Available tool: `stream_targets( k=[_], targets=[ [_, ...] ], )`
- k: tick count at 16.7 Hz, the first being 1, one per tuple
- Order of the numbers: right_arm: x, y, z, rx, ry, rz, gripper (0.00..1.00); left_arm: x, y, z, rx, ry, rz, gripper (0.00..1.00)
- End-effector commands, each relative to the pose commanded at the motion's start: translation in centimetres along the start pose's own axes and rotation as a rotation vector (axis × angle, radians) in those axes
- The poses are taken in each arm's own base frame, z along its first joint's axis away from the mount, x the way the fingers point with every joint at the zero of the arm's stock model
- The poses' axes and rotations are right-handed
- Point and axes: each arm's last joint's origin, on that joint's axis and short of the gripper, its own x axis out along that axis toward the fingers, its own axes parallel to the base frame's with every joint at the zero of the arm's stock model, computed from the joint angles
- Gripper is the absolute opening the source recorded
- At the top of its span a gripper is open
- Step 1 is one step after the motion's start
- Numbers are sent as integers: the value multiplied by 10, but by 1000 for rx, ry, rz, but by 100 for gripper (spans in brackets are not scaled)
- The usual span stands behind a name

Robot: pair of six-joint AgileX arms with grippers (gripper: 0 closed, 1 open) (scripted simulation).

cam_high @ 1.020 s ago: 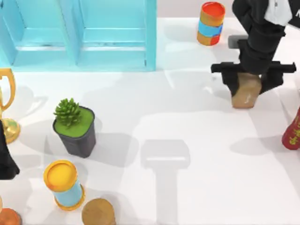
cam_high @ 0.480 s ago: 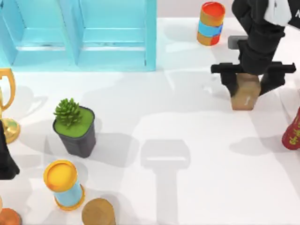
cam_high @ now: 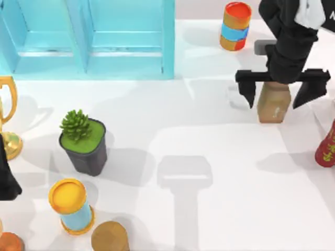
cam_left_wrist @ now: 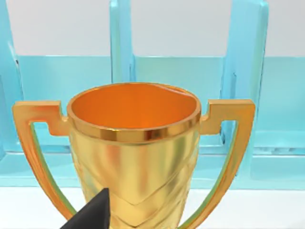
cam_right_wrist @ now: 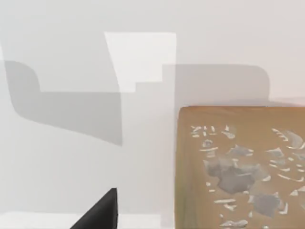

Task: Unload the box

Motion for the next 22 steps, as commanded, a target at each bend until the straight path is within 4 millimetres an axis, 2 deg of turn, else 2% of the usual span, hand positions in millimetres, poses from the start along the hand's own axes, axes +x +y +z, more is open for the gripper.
stream_targets(
  k=[4,6,13,19,20,22],
  targets=[
    [-1,-1,0,2,0,0,100,0,0,0,0,0,0,100],
    [-9,0,2,3,3,-1,100,0,0,0,0,0,0,100],
    [-75,0,1,1,2,0,100,0,0,0,0,0,0,100],
    [-80,-1,0,0,0,0,100,0,0,0,0,0,0,100],
    [-81,-7,1,0,1,0,100,0,0,0,0,0,0,100],
    [-86,-33,1,0,1,1,100,0,0,0,0,0,0,100]
  ],
)
